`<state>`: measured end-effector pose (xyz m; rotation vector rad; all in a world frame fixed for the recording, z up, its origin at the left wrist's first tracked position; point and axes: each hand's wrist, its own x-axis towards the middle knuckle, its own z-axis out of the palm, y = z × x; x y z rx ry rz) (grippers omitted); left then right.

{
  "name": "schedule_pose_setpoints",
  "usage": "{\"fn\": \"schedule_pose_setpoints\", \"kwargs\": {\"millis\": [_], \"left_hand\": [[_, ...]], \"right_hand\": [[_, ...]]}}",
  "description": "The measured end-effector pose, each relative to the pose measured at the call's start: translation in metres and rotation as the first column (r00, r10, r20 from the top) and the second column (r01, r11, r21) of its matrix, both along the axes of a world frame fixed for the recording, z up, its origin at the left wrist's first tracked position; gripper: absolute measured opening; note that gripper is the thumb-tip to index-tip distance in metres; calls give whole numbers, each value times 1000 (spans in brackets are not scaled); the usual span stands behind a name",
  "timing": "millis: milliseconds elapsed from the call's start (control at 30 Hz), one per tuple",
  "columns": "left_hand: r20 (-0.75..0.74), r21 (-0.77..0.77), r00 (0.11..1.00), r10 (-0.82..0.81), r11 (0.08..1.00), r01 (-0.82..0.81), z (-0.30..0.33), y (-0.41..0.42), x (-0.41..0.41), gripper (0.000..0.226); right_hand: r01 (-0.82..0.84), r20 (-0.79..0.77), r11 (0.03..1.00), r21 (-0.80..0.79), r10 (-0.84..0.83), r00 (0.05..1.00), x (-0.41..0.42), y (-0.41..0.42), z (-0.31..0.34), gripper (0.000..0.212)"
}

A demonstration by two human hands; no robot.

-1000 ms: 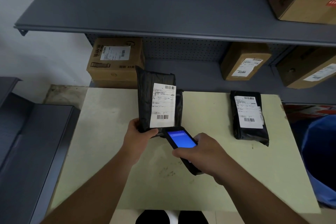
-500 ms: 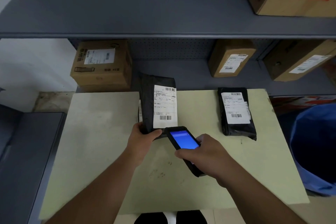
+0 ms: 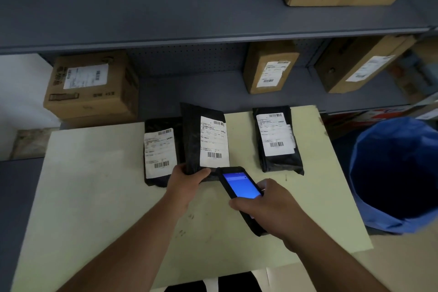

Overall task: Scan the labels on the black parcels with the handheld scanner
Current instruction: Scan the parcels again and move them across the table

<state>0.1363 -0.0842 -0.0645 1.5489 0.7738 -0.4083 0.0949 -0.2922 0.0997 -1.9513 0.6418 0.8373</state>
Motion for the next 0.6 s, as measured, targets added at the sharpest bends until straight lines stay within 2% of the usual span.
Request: {"fn": "schedule_pose_setpoints", "kwargs": {"millis": [100, 233, 367, 600], "left_hand": [[-32, -27, 999, 15, 999, -16, -7, -16, 4, 71], [-78, -79, 995, 66, 994, -72, -20, -35, 11, 52], [-52, -72, 991, 123, 989, -127, -21, -55, 16, 61], [-64, -30, 997, 31, 999, -33, -32, -75, 30, 51]], "right_hand": [[16, -5, 1000, 3, -16, 1000, -1, -16, -2, 50], [43, -22, 999, 10, -43, 999, -1, -38, -5, 52], [52, -29, 999, 0, -52, 998, -2, -57, -7, 50], [74, -39, 997, -33, -76, 996, -5, -86, -16, 51]]}}
